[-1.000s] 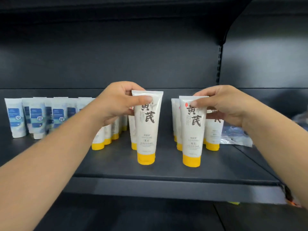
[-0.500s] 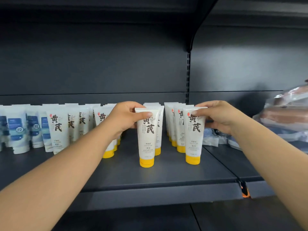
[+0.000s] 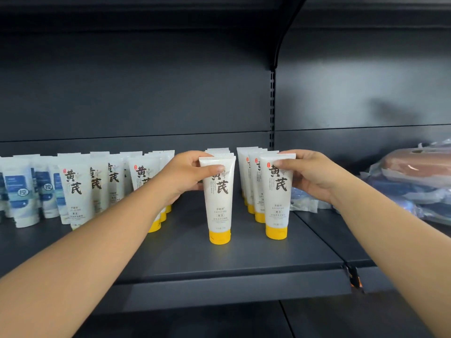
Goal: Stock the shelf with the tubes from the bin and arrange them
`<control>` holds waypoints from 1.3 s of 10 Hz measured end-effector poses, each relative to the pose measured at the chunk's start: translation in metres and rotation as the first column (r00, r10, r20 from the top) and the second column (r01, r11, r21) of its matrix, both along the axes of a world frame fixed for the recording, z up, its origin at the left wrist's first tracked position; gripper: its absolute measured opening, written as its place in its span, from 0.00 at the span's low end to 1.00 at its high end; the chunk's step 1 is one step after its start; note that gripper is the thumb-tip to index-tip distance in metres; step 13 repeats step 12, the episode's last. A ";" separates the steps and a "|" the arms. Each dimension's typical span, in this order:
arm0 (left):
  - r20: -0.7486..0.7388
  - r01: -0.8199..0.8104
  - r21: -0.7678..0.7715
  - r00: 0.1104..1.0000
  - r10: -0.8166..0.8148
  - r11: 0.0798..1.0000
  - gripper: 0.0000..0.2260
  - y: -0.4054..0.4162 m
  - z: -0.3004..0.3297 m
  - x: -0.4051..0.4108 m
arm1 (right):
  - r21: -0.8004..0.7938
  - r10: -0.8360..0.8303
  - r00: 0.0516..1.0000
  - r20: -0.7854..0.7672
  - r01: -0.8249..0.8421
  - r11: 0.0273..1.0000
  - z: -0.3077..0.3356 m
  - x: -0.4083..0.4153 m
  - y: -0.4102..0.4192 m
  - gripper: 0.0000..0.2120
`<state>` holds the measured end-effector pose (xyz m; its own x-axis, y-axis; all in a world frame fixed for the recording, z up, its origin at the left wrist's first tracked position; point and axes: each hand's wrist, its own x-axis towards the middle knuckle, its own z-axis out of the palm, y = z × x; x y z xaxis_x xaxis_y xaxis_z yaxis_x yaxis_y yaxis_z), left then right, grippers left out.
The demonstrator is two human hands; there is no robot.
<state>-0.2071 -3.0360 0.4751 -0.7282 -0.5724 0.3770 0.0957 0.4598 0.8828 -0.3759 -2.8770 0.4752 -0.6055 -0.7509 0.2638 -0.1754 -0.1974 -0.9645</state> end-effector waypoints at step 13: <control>0.160 -0.396 -0.381 0.862 0.482 0.835 0.10 0.053 -0.039 0.171 | 0.129 -0.407 0.693 -0.594 0.582 0.803 -0.038 0.094 0.062 0.21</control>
